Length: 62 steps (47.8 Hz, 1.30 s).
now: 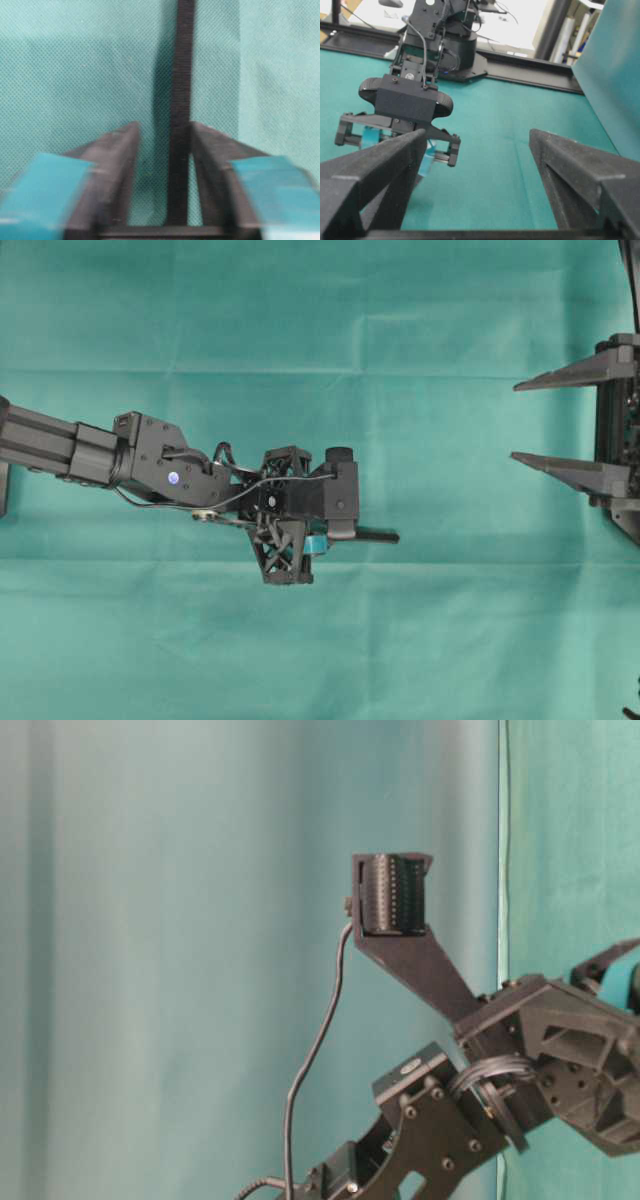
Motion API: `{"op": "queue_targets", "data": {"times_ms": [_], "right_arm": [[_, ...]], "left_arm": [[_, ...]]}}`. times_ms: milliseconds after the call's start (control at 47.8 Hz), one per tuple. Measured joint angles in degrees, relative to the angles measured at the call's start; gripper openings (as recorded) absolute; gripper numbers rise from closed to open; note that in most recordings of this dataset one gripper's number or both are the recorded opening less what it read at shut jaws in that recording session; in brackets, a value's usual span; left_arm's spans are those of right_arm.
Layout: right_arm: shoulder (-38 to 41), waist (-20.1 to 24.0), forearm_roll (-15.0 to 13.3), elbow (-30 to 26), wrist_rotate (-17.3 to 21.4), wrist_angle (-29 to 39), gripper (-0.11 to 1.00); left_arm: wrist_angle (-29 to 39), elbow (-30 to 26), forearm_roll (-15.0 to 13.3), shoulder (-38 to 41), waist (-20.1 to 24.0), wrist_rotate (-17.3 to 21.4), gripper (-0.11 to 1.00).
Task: Peel off the Velcro with your right arm.
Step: 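Lift the strip upright with the left gripper toward the center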
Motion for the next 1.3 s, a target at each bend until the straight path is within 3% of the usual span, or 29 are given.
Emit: {"op": "queue_targets", "data": {"times_ms": [84,691,1004,1297], "right_arm": [[0.0,-0.1,-0.1,0.0,0.1,0.0,0.63],[0.0,-0.1,-0.1,0.2,0.1,-0.3,0.63],[0.0,-0.1,-0.1,0.2,-0.2,-0.8,0.63],[0.0,-0.1,-2.5,0.1,-0.4,-2.0,0.63]], "left_arm": [[0.2,0.0,-0.1,0.0,-0.1,0.1,0.10],[3.1,-0.4,0.0,-4.0,-0.2,0.0,0.10],[3.1,-0.4,0.0,-11.6,-0.2,-0.1,0.10],[1.1,2.9,0.0,-19.8,-0.4,-0.2,0.10]]}}
